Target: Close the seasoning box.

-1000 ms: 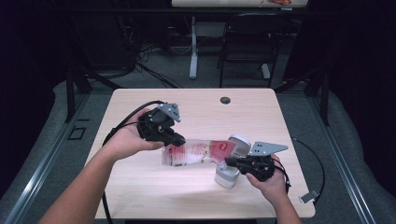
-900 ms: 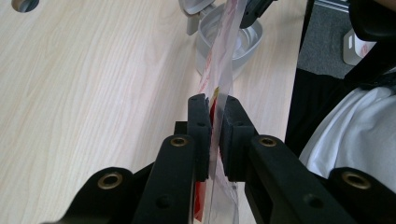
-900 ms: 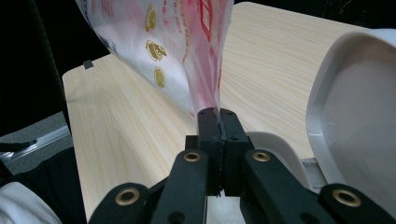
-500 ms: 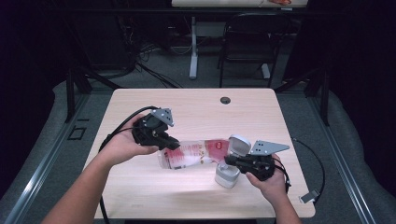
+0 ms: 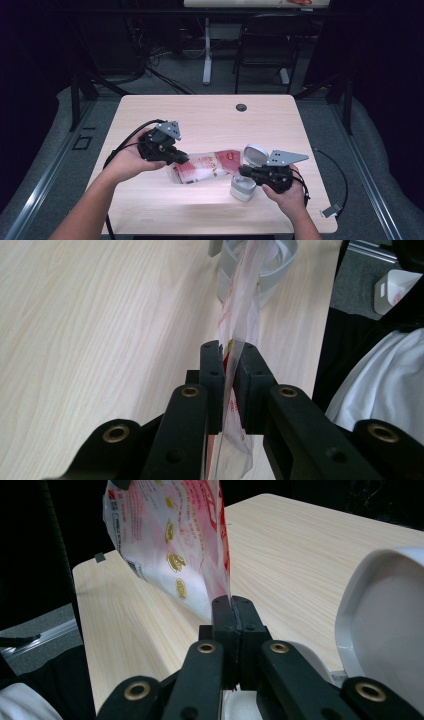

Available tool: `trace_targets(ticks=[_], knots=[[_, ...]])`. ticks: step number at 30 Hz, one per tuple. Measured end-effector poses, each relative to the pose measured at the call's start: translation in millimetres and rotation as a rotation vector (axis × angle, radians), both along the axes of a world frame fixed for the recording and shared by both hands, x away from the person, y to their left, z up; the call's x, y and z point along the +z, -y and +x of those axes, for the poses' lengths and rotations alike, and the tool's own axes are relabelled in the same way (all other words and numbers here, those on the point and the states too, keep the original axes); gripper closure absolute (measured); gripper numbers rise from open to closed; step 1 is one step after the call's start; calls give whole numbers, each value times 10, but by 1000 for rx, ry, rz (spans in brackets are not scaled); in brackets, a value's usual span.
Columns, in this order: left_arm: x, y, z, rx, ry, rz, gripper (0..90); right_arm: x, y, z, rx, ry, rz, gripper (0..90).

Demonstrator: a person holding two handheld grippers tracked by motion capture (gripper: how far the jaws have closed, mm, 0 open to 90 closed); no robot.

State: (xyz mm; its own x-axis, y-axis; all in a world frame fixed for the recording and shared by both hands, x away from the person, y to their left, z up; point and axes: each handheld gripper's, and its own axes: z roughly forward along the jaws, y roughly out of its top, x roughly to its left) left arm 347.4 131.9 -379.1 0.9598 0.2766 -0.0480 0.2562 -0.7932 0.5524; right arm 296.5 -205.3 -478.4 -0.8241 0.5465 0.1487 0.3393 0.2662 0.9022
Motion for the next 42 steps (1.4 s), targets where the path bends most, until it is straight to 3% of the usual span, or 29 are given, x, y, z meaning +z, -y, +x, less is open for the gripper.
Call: trace_targets(ticks=[6, 19, 32, 42], knots=[[-78, -49, -9, 5, 7, -9, 831, 32, -10, -2, 6, 2, 9, 900], [-237, -217, -18, 31, -1, -27, 823, 144, -127, 36, 32, 7, -22, 900], [-432, -240, 1, 38, -30, -17, 824, 320, -215, 90, 54, 18, -113, 900], [-503, -258, 14, 55, -37, -14, 822, 404, -269, 110, 68, 24, -127, 900]])
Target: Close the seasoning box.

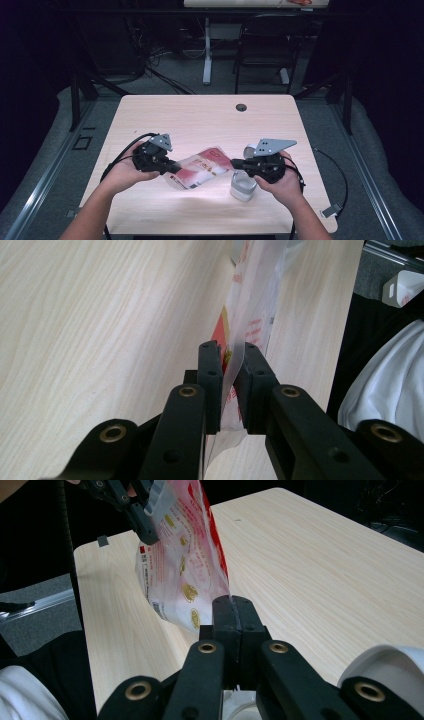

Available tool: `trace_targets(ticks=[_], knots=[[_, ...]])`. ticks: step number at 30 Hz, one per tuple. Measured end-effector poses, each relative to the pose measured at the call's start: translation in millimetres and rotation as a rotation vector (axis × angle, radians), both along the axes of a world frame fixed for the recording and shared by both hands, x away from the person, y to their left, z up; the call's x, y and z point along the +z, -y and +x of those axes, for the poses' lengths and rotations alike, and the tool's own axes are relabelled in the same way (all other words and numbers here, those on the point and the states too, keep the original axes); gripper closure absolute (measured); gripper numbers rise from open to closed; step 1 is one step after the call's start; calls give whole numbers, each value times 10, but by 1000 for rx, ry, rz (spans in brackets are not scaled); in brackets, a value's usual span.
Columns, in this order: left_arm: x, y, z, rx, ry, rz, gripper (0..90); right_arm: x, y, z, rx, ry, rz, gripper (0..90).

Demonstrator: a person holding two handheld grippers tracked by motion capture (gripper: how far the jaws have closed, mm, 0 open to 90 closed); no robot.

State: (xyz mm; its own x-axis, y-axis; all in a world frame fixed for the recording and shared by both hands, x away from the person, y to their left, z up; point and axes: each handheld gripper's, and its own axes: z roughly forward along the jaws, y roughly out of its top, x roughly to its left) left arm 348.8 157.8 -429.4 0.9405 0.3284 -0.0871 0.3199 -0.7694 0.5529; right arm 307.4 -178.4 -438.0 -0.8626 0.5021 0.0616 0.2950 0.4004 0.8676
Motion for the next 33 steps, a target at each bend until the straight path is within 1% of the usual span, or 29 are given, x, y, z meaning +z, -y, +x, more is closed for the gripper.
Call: trace_targets(ticks=[2, 7, 13, 18, 23, 26, 33], knots=[[-21, -10, 12, 4, -7, -7, 822, 7, -12, 1, 1, 0, 3, 900], [-63, -19, 37, 13, -9, 1, 822, 33, -45, 24, 3, 1, -10, 900], [-115, -36, 52, 29, -14, -3, 819, 61, -87, 56, 7, 2, -26, 900], [-183, -69, 56, 46, -20, -29, 817, 85, -119, 64, 6, 10, -34, 900], [-246, -95, 38, 60, -6, -31, 813, 90, -167, 67, 14, 10, -54, 900], [-295, -107, 9, 71, -1, -35, 811, 80, -199, 76, 17, 6, -58, 900], [-392, -154, -41, 94, 30, -49, 804, 85, -270, 78, 18, 3, -70, 900]])
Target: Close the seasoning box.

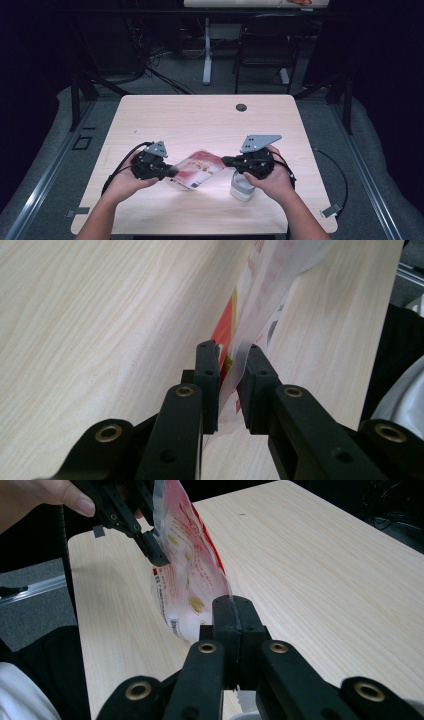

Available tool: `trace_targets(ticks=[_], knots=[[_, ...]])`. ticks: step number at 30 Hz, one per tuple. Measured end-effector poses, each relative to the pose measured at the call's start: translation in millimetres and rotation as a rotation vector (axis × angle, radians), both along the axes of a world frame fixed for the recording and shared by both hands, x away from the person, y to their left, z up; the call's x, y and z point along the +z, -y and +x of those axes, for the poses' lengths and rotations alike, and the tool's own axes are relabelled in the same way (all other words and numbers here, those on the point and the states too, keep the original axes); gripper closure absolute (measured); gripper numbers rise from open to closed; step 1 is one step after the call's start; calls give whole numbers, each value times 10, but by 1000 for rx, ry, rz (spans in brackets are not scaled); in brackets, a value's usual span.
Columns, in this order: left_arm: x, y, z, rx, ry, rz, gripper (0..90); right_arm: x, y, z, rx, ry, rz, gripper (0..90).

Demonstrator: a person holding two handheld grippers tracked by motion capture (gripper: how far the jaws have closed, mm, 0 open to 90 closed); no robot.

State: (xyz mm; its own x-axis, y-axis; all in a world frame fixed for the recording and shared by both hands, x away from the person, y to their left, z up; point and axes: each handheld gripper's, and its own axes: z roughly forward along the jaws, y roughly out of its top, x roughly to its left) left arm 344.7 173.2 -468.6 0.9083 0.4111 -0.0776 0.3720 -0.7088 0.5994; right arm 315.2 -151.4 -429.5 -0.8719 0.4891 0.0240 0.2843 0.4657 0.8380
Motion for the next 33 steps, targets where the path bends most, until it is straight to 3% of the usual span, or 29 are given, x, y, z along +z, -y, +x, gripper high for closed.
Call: trace_targets(ticks=[12, 21, 27, 33], knots=[[-227, 26, 3, 13, -2, 7, 773, 53, -170, -30, 7, 38, -90, 900], [-266, 21, -35, 31, 7, 6, 734, 53, -192, -42, 29, 41, -79, 900], [-249, 5, -69, 39, -4, -5, 660, 55, -189, -38, 47, 43, -68, 900], [-226, -42, -74, 60, 10, -11, 598, 92, -223, -37, 56, 53, -87, 900]])
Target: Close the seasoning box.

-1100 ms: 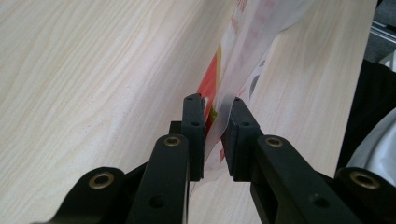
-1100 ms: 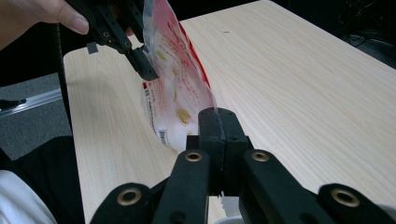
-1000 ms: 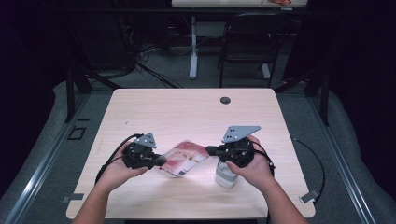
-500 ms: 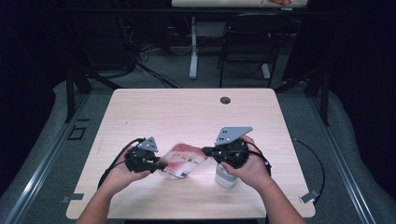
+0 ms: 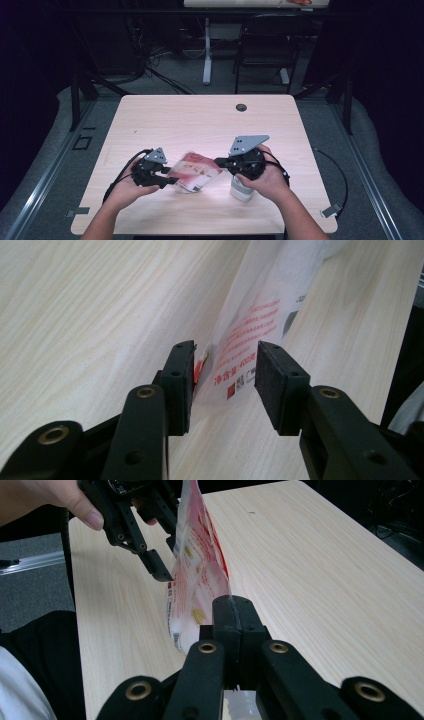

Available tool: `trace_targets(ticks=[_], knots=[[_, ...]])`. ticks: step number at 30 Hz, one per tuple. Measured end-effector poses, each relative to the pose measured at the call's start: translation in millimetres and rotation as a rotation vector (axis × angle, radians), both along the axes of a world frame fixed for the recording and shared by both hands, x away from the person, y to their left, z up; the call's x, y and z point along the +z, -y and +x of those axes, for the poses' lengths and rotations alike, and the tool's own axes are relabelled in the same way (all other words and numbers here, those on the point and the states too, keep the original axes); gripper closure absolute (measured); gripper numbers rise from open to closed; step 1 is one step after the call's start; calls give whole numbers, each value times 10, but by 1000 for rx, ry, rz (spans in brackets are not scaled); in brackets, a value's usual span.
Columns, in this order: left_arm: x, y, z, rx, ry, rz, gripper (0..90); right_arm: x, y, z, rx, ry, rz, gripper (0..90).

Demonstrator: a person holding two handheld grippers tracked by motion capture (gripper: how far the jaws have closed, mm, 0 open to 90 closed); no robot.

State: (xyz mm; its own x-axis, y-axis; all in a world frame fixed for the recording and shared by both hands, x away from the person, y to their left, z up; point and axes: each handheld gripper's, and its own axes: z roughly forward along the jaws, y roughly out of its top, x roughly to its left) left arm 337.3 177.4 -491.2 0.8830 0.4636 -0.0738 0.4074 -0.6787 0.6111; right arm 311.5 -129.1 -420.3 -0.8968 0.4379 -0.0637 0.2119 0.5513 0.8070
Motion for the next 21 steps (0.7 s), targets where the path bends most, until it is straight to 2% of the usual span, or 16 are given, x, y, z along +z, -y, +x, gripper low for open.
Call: trace_targets(ticks=[6, 16, 21], knots=[[-2, -72, 8, 22, 1, -20, 580, 77, -53, 2, 0, 23, -14, 900], [35, -118, -2, 29, 9, -50, 589, 132, -126, -1, 16, 35, -30, 900], [45, -128, -7, 30, 11, -47, 586, 128, -169, 0, 25, 34, -28, 900]])
